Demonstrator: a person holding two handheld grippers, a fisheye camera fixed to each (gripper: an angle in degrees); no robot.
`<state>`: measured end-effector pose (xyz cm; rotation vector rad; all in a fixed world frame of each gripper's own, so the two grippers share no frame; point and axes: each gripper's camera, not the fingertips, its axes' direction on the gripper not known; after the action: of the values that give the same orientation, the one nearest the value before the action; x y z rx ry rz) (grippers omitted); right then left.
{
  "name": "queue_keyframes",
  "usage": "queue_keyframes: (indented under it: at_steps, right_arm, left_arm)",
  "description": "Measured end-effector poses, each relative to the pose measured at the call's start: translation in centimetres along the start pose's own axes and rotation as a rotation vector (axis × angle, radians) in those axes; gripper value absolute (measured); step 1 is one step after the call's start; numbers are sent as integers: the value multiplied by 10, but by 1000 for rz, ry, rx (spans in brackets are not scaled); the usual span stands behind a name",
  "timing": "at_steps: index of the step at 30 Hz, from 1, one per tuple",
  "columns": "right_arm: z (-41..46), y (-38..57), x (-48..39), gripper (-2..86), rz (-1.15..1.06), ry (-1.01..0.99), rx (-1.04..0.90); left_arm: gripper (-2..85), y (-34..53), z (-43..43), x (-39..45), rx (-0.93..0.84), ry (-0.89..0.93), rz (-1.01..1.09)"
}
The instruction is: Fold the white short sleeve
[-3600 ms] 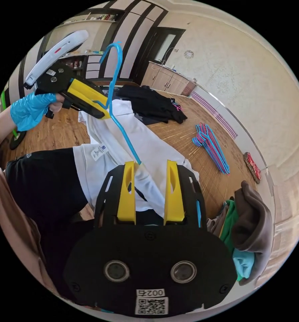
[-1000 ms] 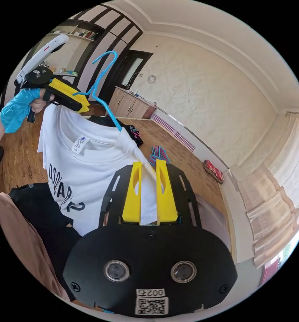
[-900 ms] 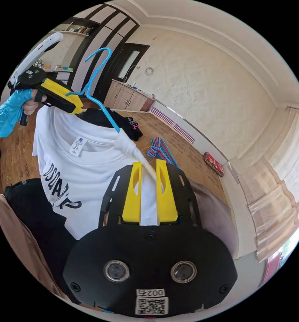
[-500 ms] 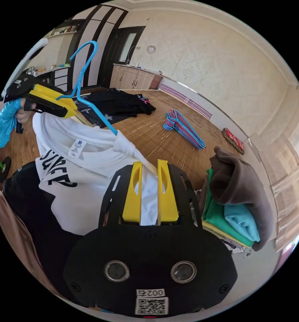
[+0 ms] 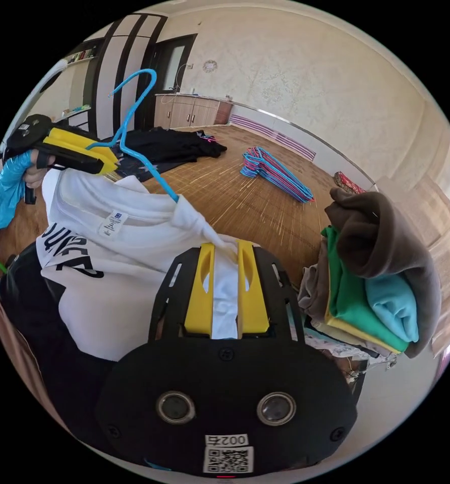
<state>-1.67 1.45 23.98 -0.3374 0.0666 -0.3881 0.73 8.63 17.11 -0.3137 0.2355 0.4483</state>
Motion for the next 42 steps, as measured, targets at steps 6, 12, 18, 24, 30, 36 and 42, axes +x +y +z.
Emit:
queue_keyframes:
  at_steps: [6, 12, 18, 24, 30, 36, 42]
  right_arm:
    - [12, -9, 26, 82, 54, -57, -9]
    - [25, -11, 44, 93, -5, -205, -18]
    - [29, -3, 40, 89, -37, -231, -1]
    - [20, 9, 32, 86, -71, -193, 29]
    - [14, 17, 29, 87, -63, -187, 35]
    - [7, 21, 19, 87, -81, -151, 19]
    - [-4, 29, 16, 90, -78, -145, 11]
  left_arm:
    - [44, -24, 10, 4, 73, -62, 33]
    - [14, -23, 27, 10, 43, -33, 107]
    - [10, -13, 38, 5, -75, 77, 75]
    - [37, -8, 13, -7, -61, 206, 15]
    - [67, -16, -20, -10, -21, 213, 29]
    - [64, -34, -43, 4, 60, 69, 70]
    - [55, -46, -52, 28, 112, 26, 121]
